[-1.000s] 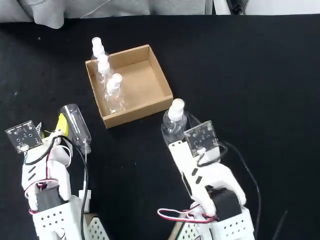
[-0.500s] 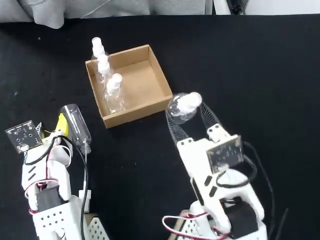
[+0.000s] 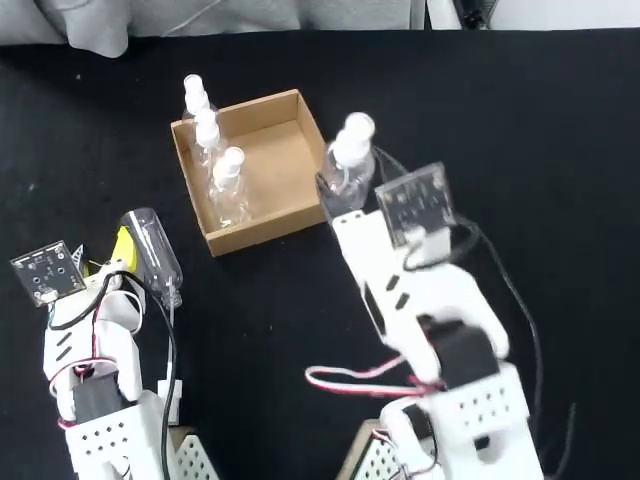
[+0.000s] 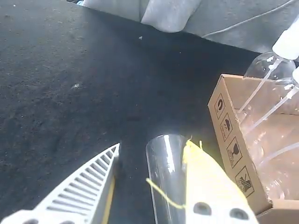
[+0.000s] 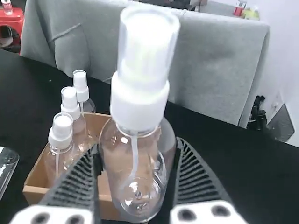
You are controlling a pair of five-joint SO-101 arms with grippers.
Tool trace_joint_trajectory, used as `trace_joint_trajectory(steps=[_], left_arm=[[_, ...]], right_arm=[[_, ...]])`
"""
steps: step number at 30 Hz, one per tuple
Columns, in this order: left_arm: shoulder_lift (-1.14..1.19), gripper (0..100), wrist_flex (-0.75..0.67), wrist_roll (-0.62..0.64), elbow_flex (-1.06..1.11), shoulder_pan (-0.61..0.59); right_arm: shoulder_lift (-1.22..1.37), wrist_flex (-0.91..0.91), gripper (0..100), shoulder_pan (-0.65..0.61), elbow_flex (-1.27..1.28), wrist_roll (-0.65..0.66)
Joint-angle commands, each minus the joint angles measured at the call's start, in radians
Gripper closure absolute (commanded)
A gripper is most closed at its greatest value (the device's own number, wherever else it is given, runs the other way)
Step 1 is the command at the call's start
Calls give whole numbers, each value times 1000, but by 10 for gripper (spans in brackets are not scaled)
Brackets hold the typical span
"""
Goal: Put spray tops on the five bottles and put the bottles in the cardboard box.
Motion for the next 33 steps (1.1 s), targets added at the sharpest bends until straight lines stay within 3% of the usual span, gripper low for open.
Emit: trace_joint_trajectory(steps=[1,15,23,33], left_arm=[[-12,802,-21,-5,27,-4],[-11,802,-21,-5,27,-2],[-11,802,-21,-6,27,-2],[-9,802,-21,-9,27,1]], right_arm=[[134,-84,983,20,-94,-11],[564,-275,979,9,-274,-15],[800,-468,979,-3,-355,-133],[1093,-486,979,-3,-581,-137]])
